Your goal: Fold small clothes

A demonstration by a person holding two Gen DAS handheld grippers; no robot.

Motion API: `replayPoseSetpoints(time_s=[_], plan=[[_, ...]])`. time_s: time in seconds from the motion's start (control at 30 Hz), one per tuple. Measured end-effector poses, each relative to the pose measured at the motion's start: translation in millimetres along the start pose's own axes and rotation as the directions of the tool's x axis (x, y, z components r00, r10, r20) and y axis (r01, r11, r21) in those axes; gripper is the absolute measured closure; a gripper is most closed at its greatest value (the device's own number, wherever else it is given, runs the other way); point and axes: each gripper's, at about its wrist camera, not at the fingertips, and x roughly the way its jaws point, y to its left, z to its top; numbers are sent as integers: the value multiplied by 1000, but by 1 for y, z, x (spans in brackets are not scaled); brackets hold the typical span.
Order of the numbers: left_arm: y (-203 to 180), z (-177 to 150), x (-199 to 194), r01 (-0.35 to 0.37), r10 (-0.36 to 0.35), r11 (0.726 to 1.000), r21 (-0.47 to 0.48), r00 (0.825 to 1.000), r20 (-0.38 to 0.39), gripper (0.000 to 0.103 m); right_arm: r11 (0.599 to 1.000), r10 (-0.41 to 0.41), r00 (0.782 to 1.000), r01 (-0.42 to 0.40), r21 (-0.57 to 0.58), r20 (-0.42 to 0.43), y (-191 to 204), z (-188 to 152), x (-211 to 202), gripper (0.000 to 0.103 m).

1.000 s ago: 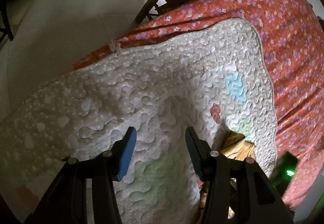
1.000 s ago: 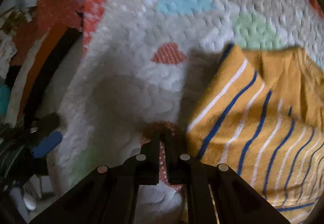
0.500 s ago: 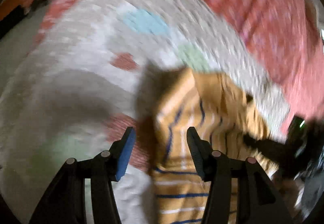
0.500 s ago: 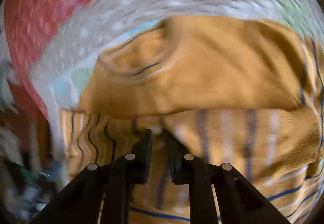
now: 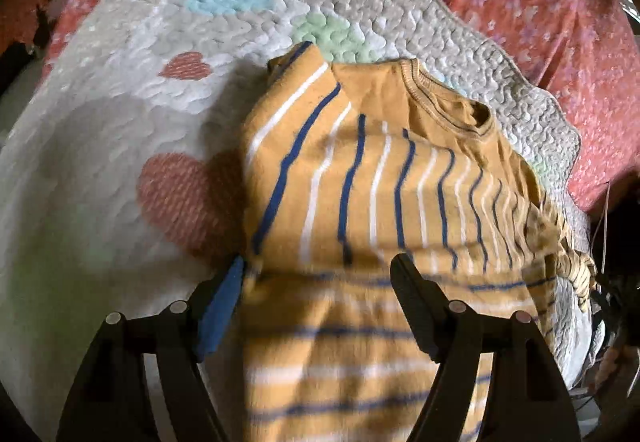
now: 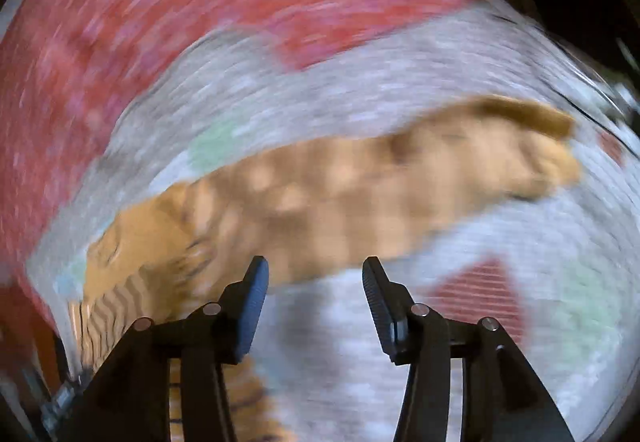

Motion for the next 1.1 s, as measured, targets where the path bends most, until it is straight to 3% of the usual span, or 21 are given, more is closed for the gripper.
replayPoseSetpoints(time_s=[0.03, 0.13, 0.3, 0.4, 0.57, 0.6, 0.63, 0.67, 0.7, 0.83, 0.9, 1.03, 1.1], plan=[[1, -7, -6, -6, 6, 1000, -1, 1000, 5, 29, 998, 3, 1000, -3, 61, 12, -28, 6, -8, 46], [-4, -29, -27, -7, 7, 1000, -2, 1000, 6, 29, 964, 45, 998, -57, 260, 52, -89, 22, -14, 46], [-22, -76, -66, 44, -45, 999, -32, 998, -43, 29, 831, 139, 983, -179, 527, 116, -162, 31, 9, 46], [-38, -89, -76, 64, -68, 997, -35, 993, -95, 29, 774, 181, 964, -263, 576, 197, -168, 39, 23, 46], [-80, -84, -86, 43, -41, 999, 20, 994, -105, 29, 740, 227, 939, -338, 582, 256, -183, 58, 35, 48], [-88, -83, -89, 30, -26, 999, 41, 995, -99, 29, 735, 246, 937, -348, 582, 250, -183, 62, 39, 54], [-95, -83, -91, 15, -9, 998, 60, 996, -93, 29, 720, 274, 929, -369, 587, 247, -187, 64, 39, 85], [-100, -82, -92, 7, -1, 998, 65, 996, -89, 29, 702, 298, 923, -385, 599, 245, -190, 62, 39, 96], [-105, -81, -92, 0, 5, 998, 61, 996, -86, 29, 687, 302, 919, -394, 610, 252, -195, 62, 35, 95], [-107, -77, -91, -10, 12, 999, 32, 997, -78, 29, 717, 255, 909, -406, 567, 329, -198, 66, -5, 95], [-103, -77, -90, -14, 15, 1000, 20, 997, -79, 29, 764, 247, 904, -404, 504, 350, -181, 69, -24, 95], [-90, -77, -86, -3, 2, 1000, -9, 996, -84, 29, 908, 230, 908, -330, 259, 350, -107, 65, -52, 95], [-77, -77, -86, 6, -8, 1000, -30, 997, -80, 29, 962, 240, 918, -269, 49, 316, -40, 51, -58, 95]])
